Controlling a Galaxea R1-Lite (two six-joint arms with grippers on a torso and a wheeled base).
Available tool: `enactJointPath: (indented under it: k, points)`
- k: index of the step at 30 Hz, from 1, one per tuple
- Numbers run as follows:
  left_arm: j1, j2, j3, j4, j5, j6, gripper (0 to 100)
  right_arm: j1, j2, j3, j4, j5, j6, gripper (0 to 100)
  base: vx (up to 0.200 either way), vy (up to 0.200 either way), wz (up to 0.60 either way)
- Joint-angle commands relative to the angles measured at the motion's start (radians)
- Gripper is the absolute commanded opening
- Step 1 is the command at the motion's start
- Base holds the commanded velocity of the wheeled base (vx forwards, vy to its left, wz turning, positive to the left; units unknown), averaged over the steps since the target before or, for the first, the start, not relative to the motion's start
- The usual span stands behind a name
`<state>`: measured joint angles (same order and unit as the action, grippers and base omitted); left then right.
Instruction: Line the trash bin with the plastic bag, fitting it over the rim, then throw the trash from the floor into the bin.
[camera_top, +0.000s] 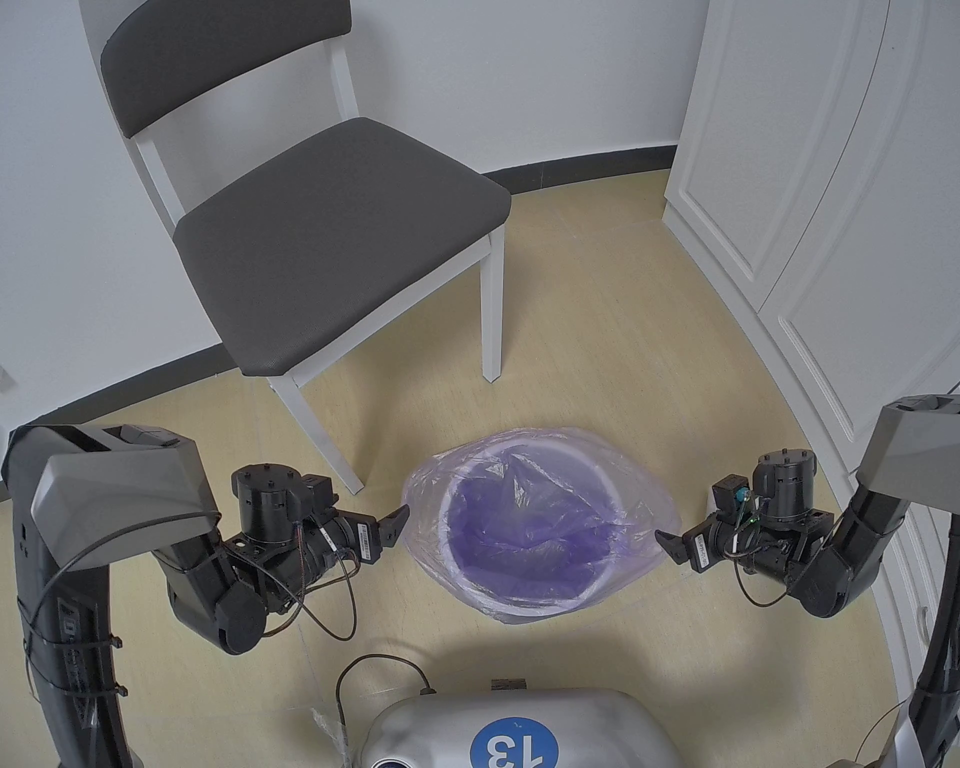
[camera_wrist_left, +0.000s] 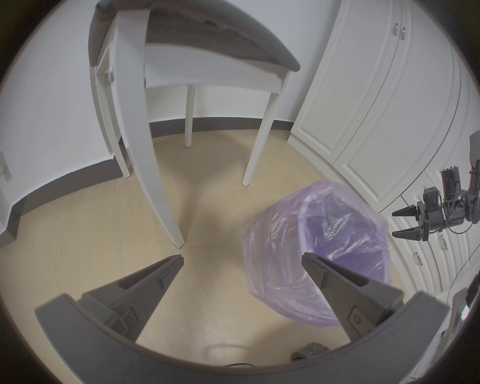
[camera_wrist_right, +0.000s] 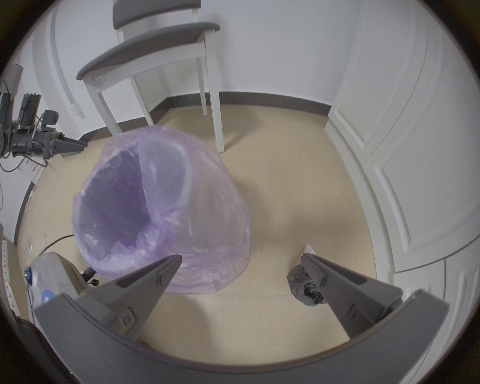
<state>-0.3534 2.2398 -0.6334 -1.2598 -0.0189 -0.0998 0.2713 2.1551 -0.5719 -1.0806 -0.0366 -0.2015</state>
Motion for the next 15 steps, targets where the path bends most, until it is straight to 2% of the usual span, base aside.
enactJointPath:
  k: [1,15]
  points:
    - [-0.015,-0.034,-0.023,0.01,-0.001,0.002,100,0.019,-0.041,-0.026,0.002,0.001,-0.001,100,0.0,0.0,0.0]
    - [-0.001,0.138,-0.356,0.201,-0.001,0.008,100,0.005,0.147,-0.273,0.096,0.003,0.01,100,0.0,0.0,0.0]
